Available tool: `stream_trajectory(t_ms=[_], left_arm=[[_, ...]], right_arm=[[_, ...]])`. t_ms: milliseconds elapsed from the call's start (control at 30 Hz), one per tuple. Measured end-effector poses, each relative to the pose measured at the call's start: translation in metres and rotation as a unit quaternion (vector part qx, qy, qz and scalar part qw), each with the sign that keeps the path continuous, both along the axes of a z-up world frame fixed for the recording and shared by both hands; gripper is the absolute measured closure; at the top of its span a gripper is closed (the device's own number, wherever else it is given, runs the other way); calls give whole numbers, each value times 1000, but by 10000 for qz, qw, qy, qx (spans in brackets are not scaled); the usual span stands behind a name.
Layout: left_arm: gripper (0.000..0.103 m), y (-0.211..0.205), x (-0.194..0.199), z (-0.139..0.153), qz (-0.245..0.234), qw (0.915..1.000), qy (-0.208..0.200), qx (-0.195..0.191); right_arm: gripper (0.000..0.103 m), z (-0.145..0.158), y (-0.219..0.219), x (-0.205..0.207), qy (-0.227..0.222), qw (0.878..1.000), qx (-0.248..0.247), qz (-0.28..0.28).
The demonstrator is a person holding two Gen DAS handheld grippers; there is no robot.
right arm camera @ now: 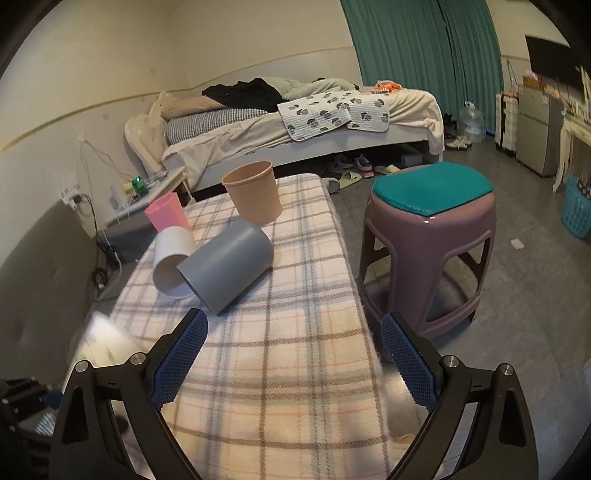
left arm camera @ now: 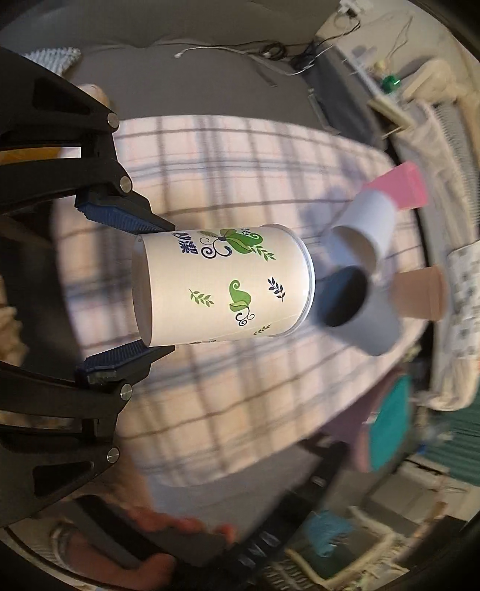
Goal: Flip cup upside down
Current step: 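Rotate the held cup with the left gripper until its base faces up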
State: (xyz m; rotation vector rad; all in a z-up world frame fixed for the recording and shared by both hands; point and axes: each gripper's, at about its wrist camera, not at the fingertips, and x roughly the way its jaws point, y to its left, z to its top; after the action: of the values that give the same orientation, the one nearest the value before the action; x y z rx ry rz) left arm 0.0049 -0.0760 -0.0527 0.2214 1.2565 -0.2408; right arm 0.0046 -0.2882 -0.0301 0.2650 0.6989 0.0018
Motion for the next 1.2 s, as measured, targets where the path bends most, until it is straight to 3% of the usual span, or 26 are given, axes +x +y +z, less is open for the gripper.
stream_trajectory(t_ms=[200,367,533,667,867,1200], left_arm=[[47,2,24,-10,157,9902,1360,288],[46,-15,45,-21,-157,9837,1642,713],[46,-20,68,-37,-175,9756,2055,760],[46,-26,78,-33,-253,9732,2105,890],[46,-29,74,-8,-620,9678,2054,1318],[46,-39,108,4,-597,9787,1463,1309]], right_arm=[[7,3,-11,1,74,9997,175,-124],[7,3,-17,4,207,9986,431,-225],[7,3,-14,6,246,9987,417,-145],[7,8,-9,3,111,9998,77,-161],[7,4,-14,8,179,9994,246,-182],[7,1,-20,8,208,9988,409,-181]])
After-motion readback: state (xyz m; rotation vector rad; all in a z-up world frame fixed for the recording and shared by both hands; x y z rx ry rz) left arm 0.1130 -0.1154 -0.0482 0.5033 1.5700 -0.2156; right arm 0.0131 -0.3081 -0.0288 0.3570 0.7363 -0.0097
